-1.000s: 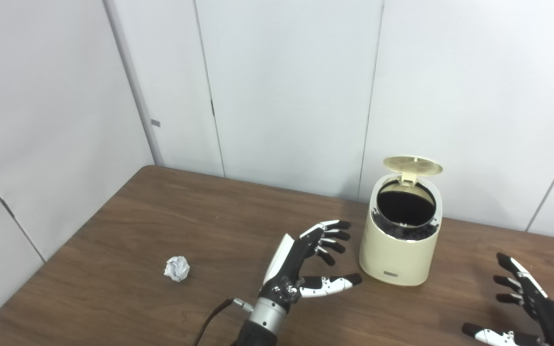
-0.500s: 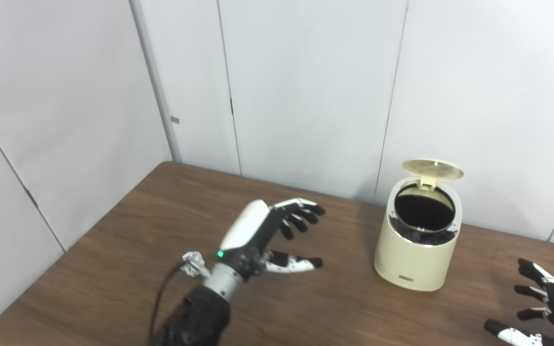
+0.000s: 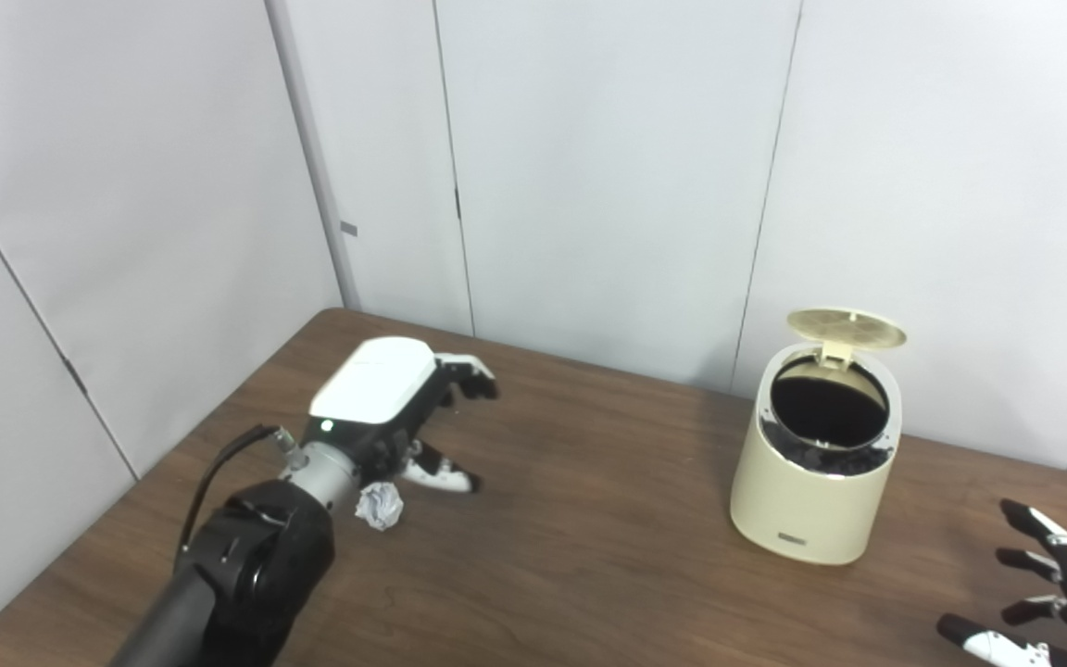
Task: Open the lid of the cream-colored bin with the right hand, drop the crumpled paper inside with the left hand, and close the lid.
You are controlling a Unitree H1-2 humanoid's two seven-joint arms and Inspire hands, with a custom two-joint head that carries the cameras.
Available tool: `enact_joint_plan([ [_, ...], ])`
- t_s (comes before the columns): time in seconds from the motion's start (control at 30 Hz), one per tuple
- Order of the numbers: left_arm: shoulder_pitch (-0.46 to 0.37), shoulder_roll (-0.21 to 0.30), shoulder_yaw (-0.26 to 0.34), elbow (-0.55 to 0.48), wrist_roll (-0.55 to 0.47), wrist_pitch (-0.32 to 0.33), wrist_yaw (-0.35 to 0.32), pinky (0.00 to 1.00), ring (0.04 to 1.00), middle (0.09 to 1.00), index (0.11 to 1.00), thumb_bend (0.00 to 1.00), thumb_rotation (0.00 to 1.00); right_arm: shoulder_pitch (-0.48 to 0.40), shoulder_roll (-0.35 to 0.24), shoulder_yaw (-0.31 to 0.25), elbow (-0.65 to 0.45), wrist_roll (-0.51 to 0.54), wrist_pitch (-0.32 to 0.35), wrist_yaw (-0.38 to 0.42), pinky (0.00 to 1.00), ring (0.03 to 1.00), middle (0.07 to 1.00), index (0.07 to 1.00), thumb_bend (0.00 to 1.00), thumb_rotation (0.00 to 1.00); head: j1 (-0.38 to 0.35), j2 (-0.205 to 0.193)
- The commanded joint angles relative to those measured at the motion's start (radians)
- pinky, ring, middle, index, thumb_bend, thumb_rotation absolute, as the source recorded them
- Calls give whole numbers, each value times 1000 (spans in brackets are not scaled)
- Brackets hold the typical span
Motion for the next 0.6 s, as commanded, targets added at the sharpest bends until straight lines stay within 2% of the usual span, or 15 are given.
enact_joint_plan([
  [0.0,-13,39,15,-7,69,-17,13,448,569,649,675,872,122,-41,-22,-4,-36,-2,-24,0,520,807,907,887,765,414,2,1],
  [0.13,2,24,45,26,110,-23,36,448,576,657,686,856,110,-42,-22,-9,-35,7,-26,2,518,798,901,903,743,427,5,6],
  [0.23,8,23,59,44,123,-13,11,439,548,639,710,853,96,-45,-24,-10,-25,10,-44,-3,505,787,893,904,739,447,5,8],
  [0.33,17,36,66,67,122,-11,-17,450,560,654,726,853,122,-44,-23,-14,-22,15,-45,-7,484,779,888,901,732,463,2,12],
  [0.43,30,47,72,98,116,-23,-15,477,620,701,738,855,163,-42,-22,-15,-20,17,-48,-9,464,768,887,902,688,450,-4,13],
  [0.57,40,42,78,146,104,-24,-5,502,642,711,736,852,178,-40,-23,-14,-16,22,-50,-4,453,755,883,897,711,500,-6,15],
])
